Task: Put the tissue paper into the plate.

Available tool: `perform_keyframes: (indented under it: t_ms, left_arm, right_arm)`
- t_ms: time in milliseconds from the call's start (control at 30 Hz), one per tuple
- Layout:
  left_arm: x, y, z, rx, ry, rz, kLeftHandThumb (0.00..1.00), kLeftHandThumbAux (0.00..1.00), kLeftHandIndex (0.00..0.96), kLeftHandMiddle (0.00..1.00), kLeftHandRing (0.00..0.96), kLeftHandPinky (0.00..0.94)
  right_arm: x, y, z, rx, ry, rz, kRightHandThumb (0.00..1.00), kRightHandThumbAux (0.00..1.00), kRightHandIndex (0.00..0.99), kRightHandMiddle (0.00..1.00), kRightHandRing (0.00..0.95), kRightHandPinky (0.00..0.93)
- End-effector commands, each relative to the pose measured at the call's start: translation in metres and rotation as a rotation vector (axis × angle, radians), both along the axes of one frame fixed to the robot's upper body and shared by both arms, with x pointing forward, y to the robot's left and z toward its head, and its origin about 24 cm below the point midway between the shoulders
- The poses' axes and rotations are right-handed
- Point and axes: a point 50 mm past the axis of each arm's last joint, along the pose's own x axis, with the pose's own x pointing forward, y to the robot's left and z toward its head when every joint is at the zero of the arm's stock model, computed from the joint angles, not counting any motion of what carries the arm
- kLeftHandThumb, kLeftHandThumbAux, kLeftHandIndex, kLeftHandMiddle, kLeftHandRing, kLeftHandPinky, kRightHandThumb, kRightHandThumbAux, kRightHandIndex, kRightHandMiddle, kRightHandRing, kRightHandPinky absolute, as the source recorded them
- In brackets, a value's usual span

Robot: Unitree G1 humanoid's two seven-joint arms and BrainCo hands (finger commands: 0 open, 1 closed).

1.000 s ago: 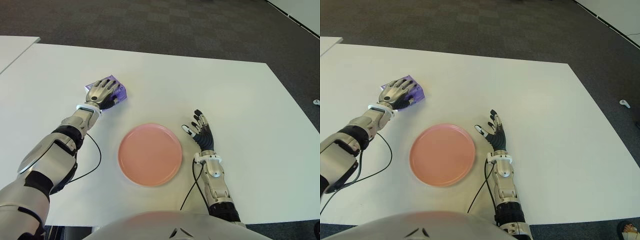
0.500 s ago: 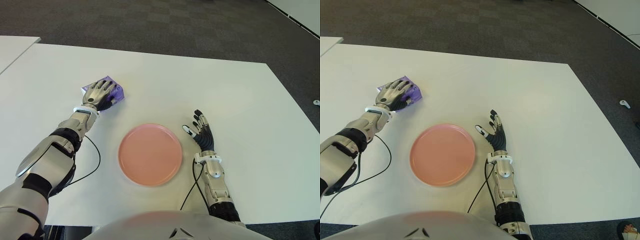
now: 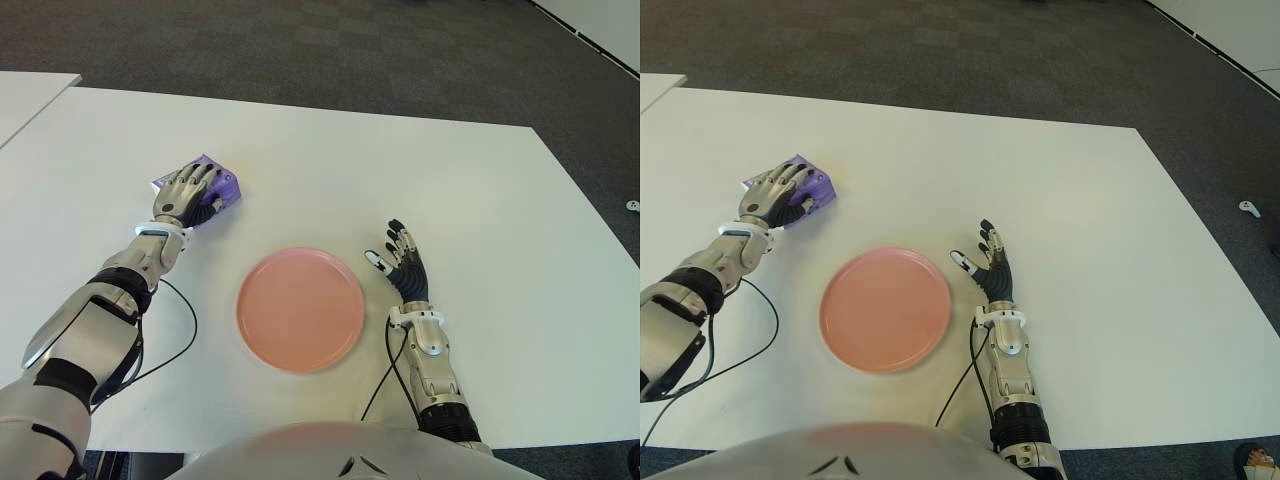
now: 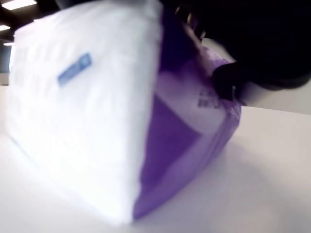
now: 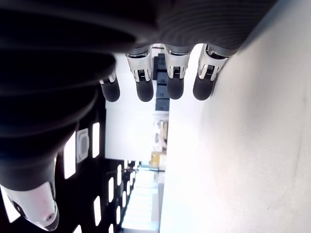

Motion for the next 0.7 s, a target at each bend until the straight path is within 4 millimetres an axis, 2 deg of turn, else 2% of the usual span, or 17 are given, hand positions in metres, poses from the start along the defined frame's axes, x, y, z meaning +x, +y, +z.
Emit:
perform_keyframes:
  t_ms: [33, 367, 700]
  left_arm:
    - [-0.014, 0.008, -0.012, -0.058, 0.031, 0.008, 0.075, 0.405, 0.0, 0.0, 0.0, 0.0]
    - [-0.02, 0.001, -0.007, -0.16, -0.04, -0.062, 0.111, 0.396, 0.0, 0.0, 0.0, 0.0]
    - [-0.028, -0.007, -0.001, -0.246, -0.021, -0.181, 0.121, 0.383, 0.0, 0.0, 0.0, 0.0]
  right_arm:
    - [-0.036, -0.004, -0.05, 0.015, 0.314, -0.038, 0.083, 0.681, 0.0, 0.006, 0.0, 0.014]
    - [-0.035, -0.001, -0.047, 0.019, 0.31, -0.031, 0.061, 0.694, 0.0, 0.012, 0.0, 0.01]
    - [-0.034, 0.002, -0.041, 0.032, 0.298, -0.012, 0.065, 0.687, 0.001, 0.013, 0.0, 0.017]
